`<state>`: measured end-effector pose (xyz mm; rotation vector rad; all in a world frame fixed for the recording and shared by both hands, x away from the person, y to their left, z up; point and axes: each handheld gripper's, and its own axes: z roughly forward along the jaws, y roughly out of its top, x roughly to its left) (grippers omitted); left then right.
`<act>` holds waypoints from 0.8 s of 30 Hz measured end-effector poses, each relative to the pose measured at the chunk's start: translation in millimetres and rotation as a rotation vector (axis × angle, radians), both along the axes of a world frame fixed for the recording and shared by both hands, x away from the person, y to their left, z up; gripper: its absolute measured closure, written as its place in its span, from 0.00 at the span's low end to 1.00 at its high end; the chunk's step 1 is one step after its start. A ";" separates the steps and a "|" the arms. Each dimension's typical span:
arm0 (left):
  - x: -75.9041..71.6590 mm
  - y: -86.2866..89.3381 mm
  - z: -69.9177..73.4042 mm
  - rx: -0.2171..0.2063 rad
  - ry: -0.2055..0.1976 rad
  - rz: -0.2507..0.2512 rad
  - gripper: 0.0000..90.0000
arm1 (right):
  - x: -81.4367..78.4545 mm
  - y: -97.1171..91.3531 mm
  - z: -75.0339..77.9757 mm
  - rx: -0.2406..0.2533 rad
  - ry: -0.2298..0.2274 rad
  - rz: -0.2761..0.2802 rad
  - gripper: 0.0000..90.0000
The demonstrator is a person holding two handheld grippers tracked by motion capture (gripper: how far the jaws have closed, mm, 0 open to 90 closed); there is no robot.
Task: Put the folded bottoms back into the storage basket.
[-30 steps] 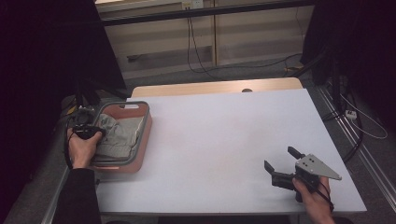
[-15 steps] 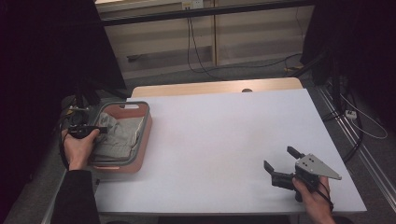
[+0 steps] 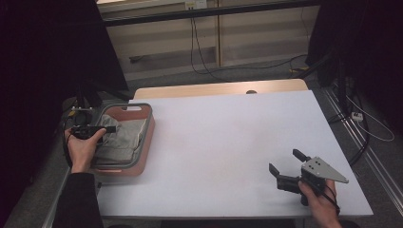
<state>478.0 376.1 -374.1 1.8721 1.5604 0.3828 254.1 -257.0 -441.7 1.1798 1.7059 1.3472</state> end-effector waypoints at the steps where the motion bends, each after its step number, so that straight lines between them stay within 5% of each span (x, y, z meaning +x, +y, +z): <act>1: -0.3 0.1 -0.2 -0.009 -0.013 0.007 0.32 | 0.3 0.3 -0.1 -0.001 0.000 0.001 0.05; 4: -3.5 0.0 2.1 -0.054 -0.044 0.029 0.28 | 0.3 0.3 0.0 -0.002 0.000 0.000 0.05; 8: -4.6 -0.1 3.6 -0.050 -0.080 0.009 0.20 | 0.9 -0.6 0.1 0.002 0.001 -0.008 0.05; 12: -5.0 2.0 3.9 -0.090 -0.117 -0.003 0.11 | 1.0 0.1 0.2 -0.001 0.001 -0.011 0.05; 20: -16.1 -0.9 10.7 -0.067 -0.204 -0.117 0.07 | 0.1 -0.1 0.3 0.000 0.000 -0.012 0.05; 24: -22.3 -1.1 16.9 -0.079 -0.243 -0.131 0.07 | 0.7 0.5 0.2 -0.001 0.000 -0.011 0.05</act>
